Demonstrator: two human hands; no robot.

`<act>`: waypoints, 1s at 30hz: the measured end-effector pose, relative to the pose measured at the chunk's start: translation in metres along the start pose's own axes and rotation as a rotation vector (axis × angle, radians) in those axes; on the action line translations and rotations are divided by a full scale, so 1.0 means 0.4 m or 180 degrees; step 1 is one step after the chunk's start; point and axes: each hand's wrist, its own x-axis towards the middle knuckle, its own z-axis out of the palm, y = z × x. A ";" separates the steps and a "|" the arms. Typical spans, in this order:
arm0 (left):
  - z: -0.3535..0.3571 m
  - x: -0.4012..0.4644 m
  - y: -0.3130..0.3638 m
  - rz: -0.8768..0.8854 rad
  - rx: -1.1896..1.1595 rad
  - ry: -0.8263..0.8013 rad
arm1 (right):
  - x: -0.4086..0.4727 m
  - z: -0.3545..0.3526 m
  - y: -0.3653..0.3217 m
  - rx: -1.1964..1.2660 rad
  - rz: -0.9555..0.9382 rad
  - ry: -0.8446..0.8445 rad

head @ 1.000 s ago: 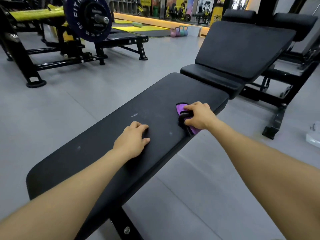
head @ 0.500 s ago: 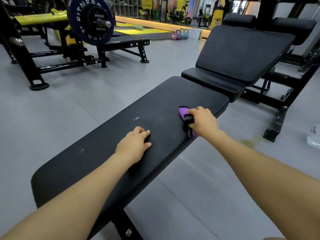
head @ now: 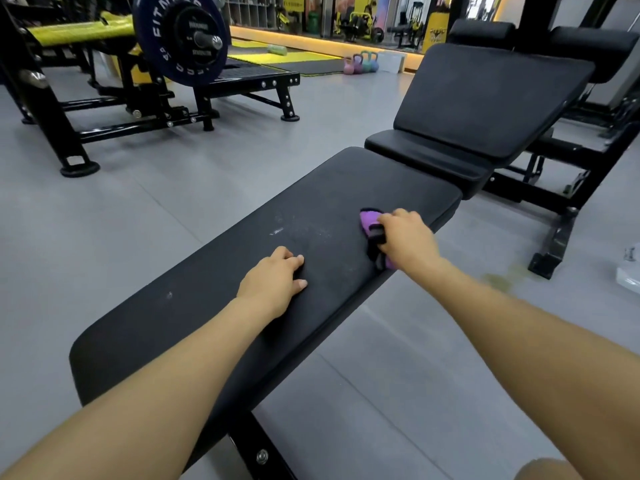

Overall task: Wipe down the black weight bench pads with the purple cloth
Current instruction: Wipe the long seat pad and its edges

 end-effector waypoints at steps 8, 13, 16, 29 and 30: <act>-0.003 0.003 -0.003 0.0042 0.0064 0.0045 | -0.107 0.038 -0.146 0.0510 -0.0800 -0.0207; -0.002 0.003 -0.005 0.0051 0.0055 0.0005 | 0.000 0.030 -0.030 0.0354 -0.0484 -0.0058; 0.000 0.006 -0.008 0.0050 0.0048 0.0025 | 0.024 0.025 -0.037 0.0434 0.0224 0.0200; -0.081 0.065 -0.100 -0.0426 -0.0035 0.0589 | 0.088 0.085 -0.182 0.0632 -0.0817 0.0062; -0.084 0.082 -0.117 -0.0501 -0.0039 0.0529 | 0.134 0.088 -0.193 0.0689 -0.0746 0.0080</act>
